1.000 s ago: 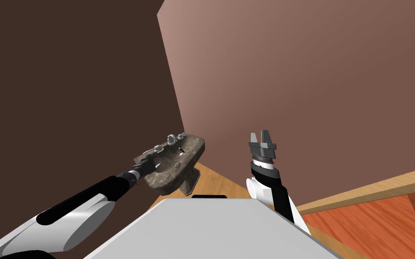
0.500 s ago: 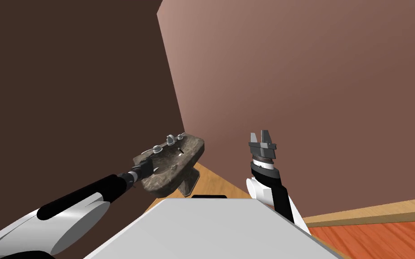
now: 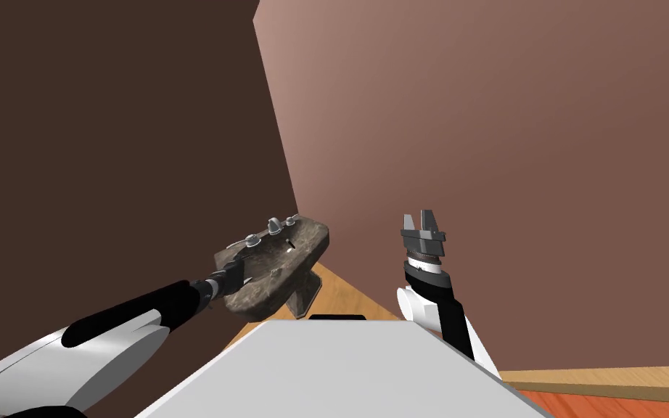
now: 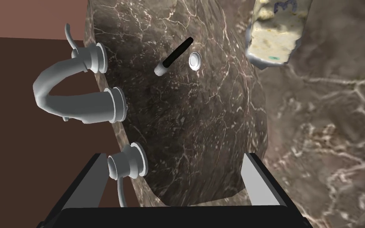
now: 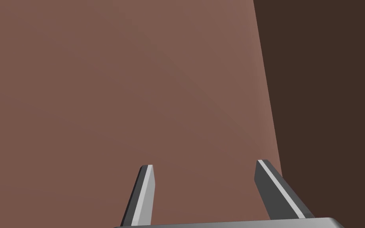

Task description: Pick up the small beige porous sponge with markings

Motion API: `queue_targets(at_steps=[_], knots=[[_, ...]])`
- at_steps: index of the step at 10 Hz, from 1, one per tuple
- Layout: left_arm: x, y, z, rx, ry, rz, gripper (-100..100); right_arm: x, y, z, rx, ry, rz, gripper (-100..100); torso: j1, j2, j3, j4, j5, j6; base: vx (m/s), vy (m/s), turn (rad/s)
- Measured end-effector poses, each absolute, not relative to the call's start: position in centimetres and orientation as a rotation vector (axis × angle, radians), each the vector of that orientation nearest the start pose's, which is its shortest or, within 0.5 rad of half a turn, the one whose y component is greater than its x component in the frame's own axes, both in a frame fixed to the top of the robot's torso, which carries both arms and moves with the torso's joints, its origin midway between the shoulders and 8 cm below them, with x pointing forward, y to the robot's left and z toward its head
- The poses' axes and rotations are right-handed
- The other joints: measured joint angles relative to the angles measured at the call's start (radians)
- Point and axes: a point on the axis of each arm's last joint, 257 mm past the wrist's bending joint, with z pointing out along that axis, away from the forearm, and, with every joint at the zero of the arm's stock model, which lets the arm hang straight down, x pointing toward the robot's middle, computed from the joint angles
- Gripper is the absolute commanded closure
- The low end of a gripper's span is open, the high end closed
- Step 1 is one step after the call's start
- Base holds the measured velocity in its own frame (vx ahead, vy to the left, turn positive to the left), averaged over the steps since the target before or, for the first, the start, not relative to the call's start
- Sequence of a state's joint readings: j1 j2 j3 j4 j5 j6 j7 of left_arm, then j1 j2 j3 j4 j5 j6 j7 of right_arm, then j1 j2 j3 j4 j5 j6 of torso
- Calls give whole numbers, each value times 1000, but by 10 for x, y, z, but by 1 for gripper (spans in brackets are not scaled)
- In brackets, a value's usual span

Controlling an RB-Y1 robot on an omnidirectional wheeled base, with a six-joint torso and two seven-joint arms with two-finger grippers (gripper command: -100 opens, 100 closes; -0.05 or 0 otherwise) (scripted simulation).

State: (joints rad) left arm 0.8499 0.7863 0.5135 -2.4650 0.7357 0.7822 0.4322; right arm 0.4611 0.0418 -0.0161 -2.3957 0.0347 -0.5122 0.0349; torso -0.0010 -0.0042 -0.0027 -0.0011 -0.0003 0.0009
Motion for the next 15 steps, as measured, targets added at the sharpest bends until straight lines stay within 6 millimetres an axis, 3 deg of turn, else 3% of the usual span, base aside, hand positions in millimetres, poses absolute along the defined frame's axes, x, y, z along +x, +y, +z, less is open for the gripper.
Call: queue_targets(at_steps=[4, 10, 11, 12, 15], knots=[[281, 433, -195, -1887, 1546, -700, -100, 315, -275, 88, 522, 489, 1273, 0, -2, -2, -1, 0, 0, 0, 68, -76, 66], [238, 417, -220, -1962, 1728, -523, -100, 315, -275, 88, 522, 489, 1273, 0, -2, -2, -1, -1, 0, 0, 64, -74, 26], [236, 417, -221, -1965, 1732, -518, 0, 315, -274, 88, 522, 489, 1273, 0, 1, 0, 0, 0, 0, 0, 6, -7, 1], [237, 417, -221, -1965, 1731, -518, -100, 315, -275, 88, 522, 489, 1273, 0, 3, 2, 1, 0, 1, 0, 0, -16, -71], [238, 430, -233, -1978, 1708, -513, -100, 315, -274, 88, 522, 489, 1273, 0, 3, 3, 2, 1, 1, 0, 0, -18, -46]])
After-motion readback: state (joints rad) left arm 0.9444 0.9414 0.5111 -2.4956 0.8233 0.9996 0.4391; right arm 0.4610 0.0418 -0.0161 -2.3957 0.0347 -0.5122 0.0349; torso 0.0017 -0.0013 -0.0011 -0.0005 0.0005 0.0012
